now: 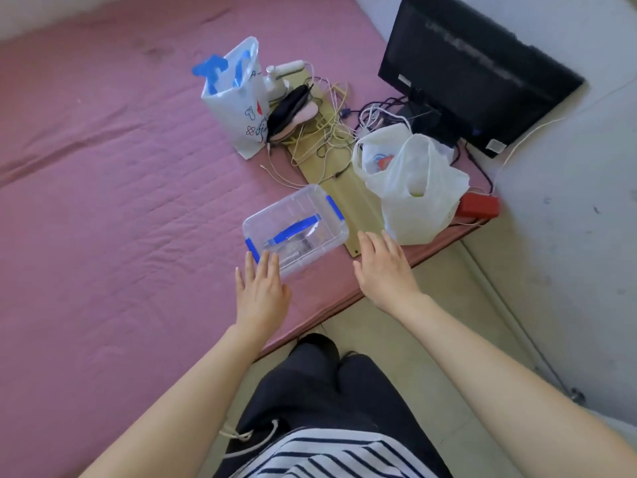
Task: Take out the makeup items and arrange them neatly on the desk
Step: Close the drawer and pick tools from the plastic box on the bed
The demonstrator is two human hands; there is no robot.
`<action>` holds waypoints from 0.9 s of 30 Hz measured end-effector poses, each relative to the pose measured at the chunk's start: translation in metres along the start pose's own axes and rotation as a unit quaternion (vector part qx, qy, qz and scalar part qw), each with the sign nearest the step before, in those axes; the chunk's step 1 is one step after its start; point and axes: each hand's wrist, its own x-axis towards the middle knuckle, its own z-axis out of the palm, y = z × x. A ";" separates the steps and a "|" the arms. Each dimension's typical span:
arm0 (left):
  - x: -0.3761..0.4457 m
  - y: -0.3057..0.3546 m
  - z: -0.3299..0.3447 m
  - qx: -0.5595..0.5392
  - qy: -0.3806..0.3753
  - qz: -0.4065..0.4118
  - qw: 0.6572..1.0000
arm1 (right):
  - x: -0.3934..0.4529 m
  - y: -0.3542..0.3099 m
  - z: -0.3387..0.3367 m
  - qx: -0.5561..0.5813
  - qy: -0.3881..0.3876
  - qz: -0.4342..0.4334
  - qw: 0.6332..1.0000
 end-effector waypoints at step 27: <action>0.127 -0.012 0.122 -0.160 0.080 -0.256 0.950 | 0.229 0.052 0.091 -0.045 -0.107 -0.187 0.975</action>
